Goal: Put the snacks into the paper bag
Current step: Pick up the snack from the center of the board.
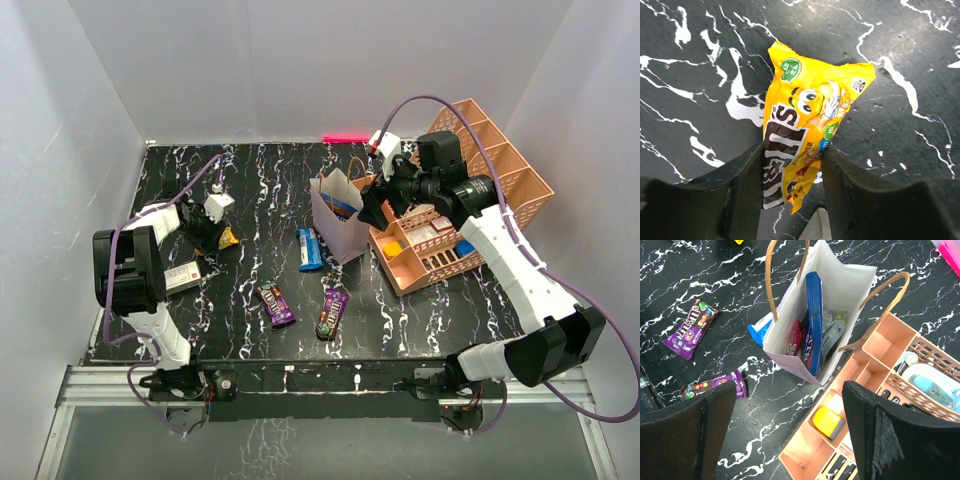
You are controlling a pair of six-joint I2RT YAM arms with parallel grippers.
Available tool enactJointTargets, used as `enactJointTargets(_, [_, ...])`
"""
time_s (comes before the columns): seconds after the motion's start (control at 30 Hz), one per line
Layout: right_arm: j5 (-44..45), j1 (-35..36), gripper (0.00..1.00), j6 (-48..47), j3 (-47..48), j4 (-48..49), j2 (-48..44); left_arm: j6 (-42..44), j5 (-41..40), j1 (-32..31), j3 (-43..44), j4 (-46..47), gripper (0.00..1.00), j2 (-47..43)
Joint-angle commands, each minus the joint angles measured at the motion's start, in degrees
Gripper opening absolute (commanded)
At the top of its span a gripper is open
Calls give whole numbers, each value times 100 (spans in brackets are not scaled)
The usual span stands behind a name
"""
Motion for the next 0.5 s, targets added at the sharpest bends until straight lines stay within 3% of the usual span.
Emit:
enactJointTargets(0.0, [-138, -37, 91, 25, -53, 383, -176, -115, 350, 15, -263, -166, 42, -484])
enactJointTargets(0.47, [-571, -32, 91, 62, 71, 452, -85, -611, 1364, 2, -576, -338, 37, -1439])
